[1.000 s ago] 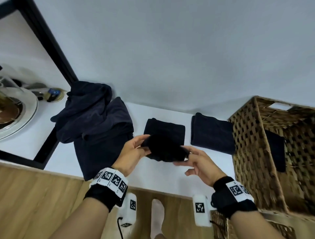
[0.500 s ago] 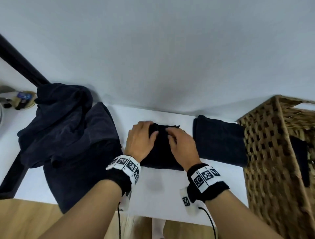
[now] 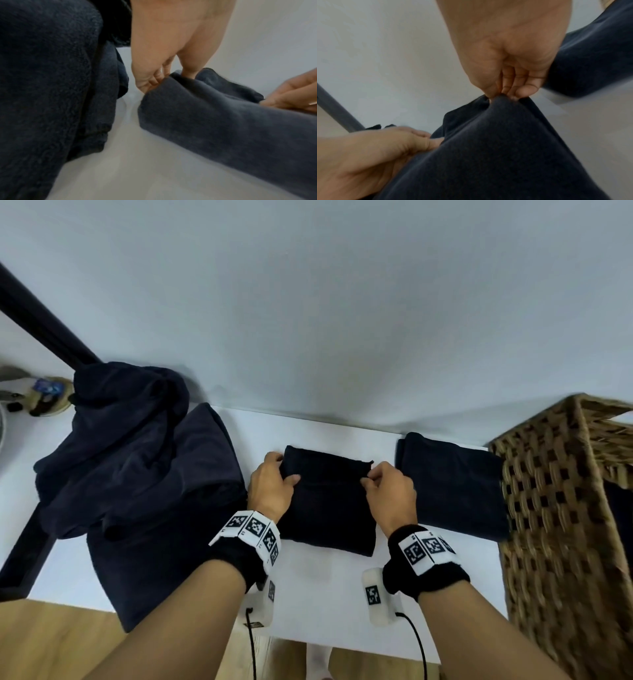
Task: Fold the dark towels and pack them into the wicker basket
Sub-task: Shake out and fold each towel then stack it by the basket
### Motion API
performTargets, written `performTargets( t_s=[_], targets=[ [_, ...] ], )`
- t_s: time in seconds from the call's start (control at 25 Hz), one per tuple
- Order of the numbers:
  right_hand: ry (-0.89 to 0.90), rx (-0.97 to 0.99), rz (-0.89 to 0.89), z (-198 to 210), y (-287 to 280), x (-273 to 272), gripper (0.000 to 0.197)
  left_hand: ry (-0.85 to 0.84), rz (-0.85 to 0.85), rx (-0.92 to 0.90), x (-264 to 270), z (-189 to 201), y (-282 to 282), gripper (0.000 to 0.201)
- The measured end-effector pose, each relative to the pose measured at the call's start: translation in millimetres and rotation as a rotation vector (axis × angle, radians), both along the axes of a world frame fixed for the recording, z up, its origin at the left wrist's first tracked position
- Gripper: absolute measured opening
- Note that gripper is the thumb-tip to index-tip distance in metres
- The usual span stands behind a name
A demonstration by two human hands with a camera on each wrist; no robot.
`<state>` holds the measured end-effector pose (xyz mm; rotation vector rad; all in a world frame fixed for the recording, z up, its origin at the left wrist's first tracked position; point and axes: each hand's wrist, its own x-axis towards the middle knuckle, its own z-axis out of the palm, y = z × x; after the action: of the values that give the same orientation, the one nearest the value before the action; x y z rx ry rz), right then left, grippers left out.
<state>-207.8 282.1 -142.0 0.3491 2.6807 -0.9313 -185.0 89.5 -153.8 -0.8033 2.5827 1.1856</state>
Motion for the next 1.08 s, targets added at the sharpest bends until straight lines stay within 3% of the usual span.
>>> performTargets(
  t_s=[0.16,0.28,0.4,0.52,0.64,0.72,0.8,0.92,0.96,1.0,1.08],
  targets=[
    [-0.016,0.128,-0.002,7,7,5,0.018,-0.006,0.085,-0.029,0,-1,-4,0.035],
    [-0.159,-0.054,-0.083,4,-5,8,0.049,-0.175,0.059,-0.061,6,4,8,0.063],
    [-0.268,-0.184,-0.112,2,-15,10,0.048,-0.206,0.040,-0.035,7,16,17,0.062],
    [-0.079,-0.237,-0.185,37,5,3,0.046,-0.014,0.130,0.235,-1,49,37,0.044],
    [0.200,-0.145,-0.259,81,61,-15,0.044,0.205,0.103,0.408,-23,81,85,0.038],
    [0.247,-0.037,-0.300,91,111,-27,0.046,0.232,-0.034,0.424,-43,83,128,0.047],
    [0.215,0.105,-0.279,76,140,-34,0.051,0.184,-0.269,0.268,-53,69,154,0.059],
    [0.285,0.333,0.120,29,151,-28,0.049,0.064,-0.827,-0.266,-48,33,178,0.071],
    [0.259,0.397,0.269,13,149,-23,0.052,0.023,-0.934,-0.374,-46,22,179,0.075],
    [0.187,0.451,0.355,0,151,-18,0.056,-0.028,-0.968,-0.410,-44,15,178,0.078],
    [0.080,0.492,0.343,-12,158,-17,0.055,-0.111,-0.979,-0.418,-46,9,178,0.081]
  ],
)
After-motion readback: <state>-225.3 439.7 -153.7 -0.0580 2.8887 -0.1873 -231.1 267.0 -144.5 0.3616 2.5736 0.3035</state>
